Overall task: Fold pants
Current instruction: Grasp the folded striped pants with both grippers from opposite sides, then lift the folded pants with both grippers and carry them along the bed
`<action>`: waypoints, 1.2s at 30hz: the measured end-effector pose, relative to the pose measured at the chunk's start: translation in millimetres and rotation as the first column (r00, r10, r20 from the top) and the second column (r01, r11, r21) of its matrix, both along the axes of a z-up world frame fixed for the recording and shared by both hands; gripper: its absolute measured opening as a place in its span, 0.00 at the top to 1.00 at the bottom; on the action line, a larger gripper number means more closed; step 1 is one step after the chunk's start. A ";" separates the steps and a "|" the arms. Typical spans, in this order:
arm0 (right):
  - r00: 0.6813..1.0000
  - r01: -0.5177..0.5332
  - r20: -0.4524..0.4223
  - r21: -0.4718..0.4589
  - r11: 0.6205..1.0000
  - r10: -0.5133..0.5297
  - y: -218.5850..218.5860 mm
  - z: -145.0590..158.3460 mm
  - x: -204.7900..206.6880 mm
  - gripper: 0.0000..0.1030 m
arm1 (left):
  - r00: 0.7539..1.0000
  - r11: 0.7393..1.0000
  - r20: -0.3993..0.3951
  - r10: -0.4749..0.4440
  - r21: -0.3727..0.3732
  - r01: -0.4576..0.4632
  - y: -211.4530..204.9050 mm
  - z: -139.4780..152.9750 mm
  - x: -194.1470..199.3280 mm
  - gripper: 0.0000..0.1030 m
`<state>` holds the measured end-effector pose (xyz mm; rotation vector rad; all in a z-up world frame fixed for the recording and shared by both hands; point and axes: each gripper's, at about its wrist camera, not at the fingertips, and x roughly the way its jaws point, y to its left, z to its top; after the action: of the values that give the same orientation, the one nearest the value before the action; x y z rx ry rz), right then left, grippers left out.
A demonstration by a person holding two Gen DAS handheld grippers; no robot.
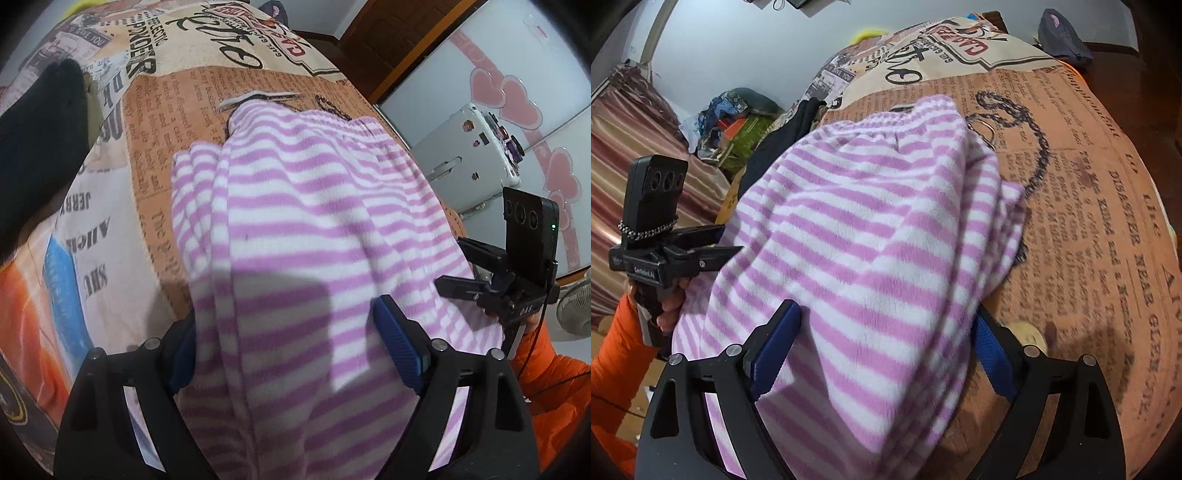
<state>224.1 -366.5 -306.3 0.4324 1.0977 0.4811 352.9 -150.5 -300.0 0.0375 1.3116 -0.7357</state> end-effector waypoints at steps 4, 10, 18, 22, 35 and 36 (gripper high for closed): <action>1.000 -0.004 -0.014 -0.003 1.000 0.004 -8.2 -1.5 -14.2 0.13 | 1.000 1.000 -0.018 0.010 -0.020 -0.011 10.4 -0.4 -8.9 0.16; 1.000 -0.004 -0.008 0.027 1.000 0.005 0.9 -2.5 -3.7 0.13 | 1.000 0.999 -0.027 0.014 -0.047 -0.015 2.7 -1.8 -5.7 0.16; 0.999 -0.013 0.047 0.012 1.000 0.013 15.6 4.3 15.3 0.32 | 1.000 0.998 0.020 0.004 -0.062 -0.003 -10.2 6.2 3.8 0.45; 0.997 -0.019 0.078 -0.030 0.999 0.022 14.4 12.6 15.0 0.57 | 0.997 0.999 0.079 0.002 -0.050 0.002 -12.9 11.9 0.5 0.59; 0.979 -0.029 0.194 -0.131 0.991 0.054 23.7 47.4 8.9 0.75 | 0.964 1.000 0.265 -0.007 0.007 0.005 -17.0 41.8 -21.3 0.70; 0.978 -0.027 0.204 -0.130 0.991 0.053 24.2 51.3 8.5 0.75 | 0.961 1.000 0.276 -0.005 0.005 0.004 -16.0 44.9 -23.4 0.70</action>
<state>232.6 -342.4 -255.0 0.2429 0.9303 0.4778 329.5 -166.5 -255.1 0.1422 1.0462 -0.7042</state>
